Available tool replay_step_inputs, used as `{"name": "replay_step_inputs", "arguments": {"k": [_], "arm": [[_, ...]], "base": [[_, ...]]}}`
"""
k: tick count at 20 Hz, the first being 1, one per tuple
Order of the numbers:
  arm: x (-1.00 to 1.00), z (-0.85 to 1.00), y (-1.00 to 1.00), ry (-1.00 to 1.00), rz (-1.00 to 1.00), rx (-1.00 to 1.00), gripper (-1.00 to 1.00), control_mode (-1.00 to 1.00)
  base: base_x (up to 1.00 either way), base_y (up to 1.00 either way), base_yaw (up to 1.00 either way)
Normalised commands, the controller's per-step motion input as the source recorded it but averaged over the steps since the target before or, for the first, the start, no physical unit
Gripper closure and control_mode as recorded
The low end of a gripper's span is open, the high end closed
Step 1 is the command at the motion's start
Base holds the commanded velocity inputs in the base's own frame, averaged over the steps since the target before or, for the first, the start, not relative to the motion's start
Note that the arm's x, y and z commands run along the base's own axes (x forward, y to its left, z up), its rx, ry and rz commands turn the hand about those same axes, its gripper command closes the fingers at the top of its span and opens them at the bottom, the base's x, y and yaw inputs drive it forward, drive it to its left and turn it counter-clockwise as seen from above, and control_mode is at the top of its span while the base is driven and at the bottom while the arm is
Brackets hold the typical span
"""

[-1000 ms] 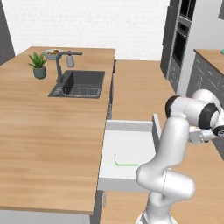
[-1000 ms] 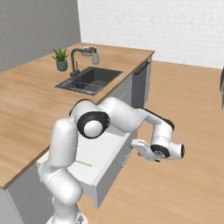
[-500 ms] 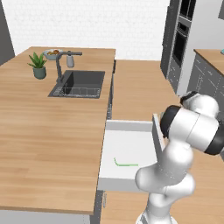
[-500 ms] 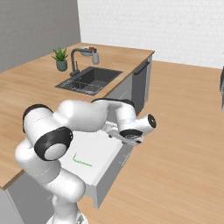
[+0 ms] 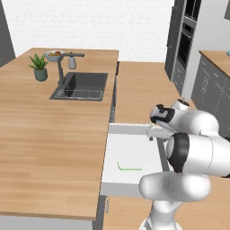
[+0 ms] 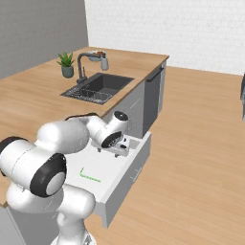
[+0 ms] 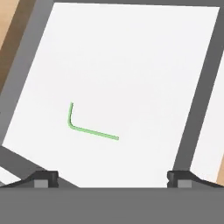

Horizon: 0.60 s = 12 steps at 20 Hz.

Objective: Take a straw from the drawer in front and place it inside the glass cup on the dining counter.

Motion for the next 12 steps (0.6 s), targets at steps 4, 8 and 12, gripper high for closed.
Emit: {"name": "replay_step_inputs", "arguments": {"k": [4,8,12], "arm": [[0.24,-0.32,0.05,0.19,-0.11,-0.18,-1.00,-1.00],[0.18,-0.45,0.00,0.18,-0.12,-0.16,-1.00,-1.00],[0.01,-0.39,0.00,0.08,-0.12,-0.14,-1.00,-1.00]], "base": [[0.00,0.00,0.00],[0.00,0.00,0.00],[0.00,0.00,0.00]]}}
